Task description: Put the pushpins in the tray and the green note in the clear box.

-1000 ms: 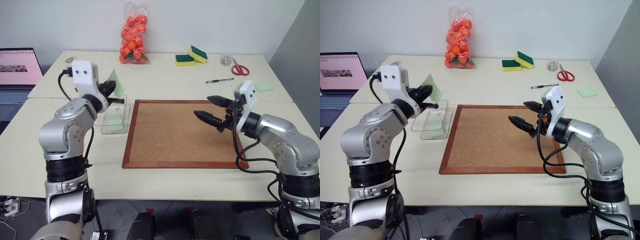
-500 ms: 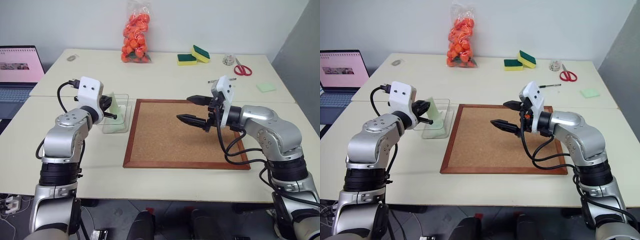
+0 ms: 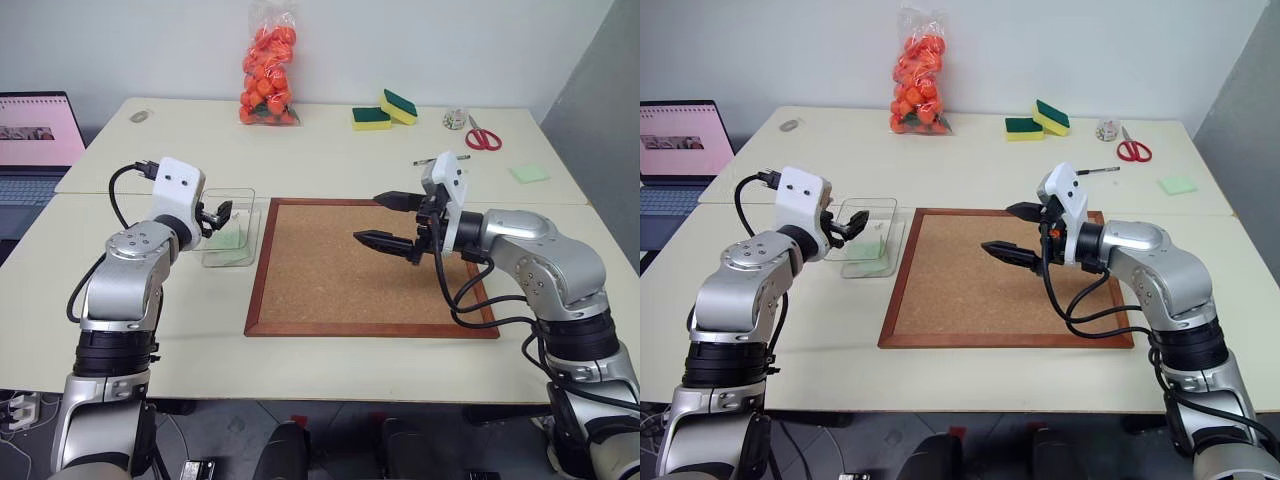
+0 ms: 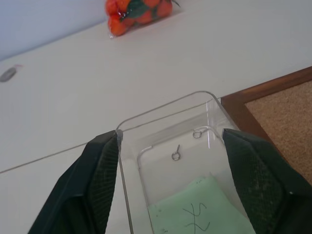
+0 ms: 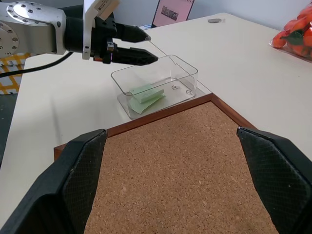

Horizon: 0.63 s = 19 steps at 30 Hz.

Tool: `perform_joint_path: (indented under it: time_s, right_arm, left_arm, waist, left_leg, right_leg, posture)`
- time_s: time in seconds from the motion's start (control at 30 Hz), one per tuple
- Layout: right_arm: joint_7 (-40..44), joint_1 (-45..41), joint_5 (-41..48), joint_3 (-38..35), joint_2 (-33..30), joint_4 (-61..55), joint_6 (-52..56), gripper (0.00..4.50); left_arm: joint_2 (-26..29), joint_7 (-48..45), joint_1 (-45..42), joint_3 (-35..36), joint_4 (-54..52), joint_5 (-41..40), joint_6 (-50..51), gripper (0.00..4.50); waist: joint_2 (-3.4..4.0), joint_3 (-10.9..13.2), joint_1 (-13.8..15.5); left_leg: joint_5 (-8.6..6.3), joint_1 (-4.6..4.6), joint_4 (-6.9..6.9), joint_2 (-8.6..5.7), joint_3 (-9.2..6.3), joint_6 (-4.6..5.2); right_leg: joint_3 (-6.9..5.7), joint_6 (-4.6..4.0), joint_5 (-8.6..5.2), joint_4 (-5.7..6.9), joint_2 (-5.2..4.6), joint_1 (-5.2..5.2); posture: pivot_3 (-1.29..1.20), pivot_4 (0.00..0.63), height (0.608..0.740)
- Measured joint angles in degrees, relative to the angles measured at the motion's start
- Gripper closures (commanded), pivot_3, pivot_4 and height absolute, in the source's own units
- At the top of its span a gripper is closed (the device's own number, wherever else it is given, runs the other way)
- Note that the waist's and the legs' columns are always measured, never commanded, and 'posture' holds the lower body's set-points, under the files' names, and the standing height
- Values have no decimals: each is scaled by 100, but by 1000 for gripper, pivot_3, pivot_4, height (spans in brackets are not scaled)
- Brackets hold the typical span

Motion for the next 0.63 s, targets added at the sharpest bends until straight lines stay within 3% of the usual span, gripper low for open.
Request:
perform_joint_path:
  time_s: [0.1,0.33,0.47,0.63]
  right_arm:
    - [90,140,55,-78,-87,-186,2,0]
    - [93,1107,99,-498,-523,-743,-131,0]
    - [-199,1712,47,-888,-556,-986,-232,0]
    - [-1305,2878,-464,-1345,153,-1262,-816,0]
  left_arm:
    - [-2,-372,29,44,-399,-271,-65,709]
    - [-26,-1670,145,3,-1485,-1721,617,709]
    - [-161,-1782,182,-434,-1577,-1723,616,709]
    - [-670,-2049,351,-1018,-1156,-1585,124,709]
  waist:
    - [0,0,1]
    - [0,0,11]
    - [0,0,5]
    - [-2,-4,-6]
  left_leg:
    - [0,-14,3,0,-2,0]
    - [0,-33,12,-2,-7,0]
    - [1,-33,14,-5,-6,1]
    - [1,-30,11,0,-1,1]
  right_leg:
    - [-2,0,0,0,-1,-12]
    - [-8,0,0,1,-11,-18]
    - [-7,0,0,3,-1,-21]
    - [0,0,0,8,7,-23]
  posture:
    - [0,150,740]
    - [0,150,740]
    - [0,150,740]
    - [0,150,740]
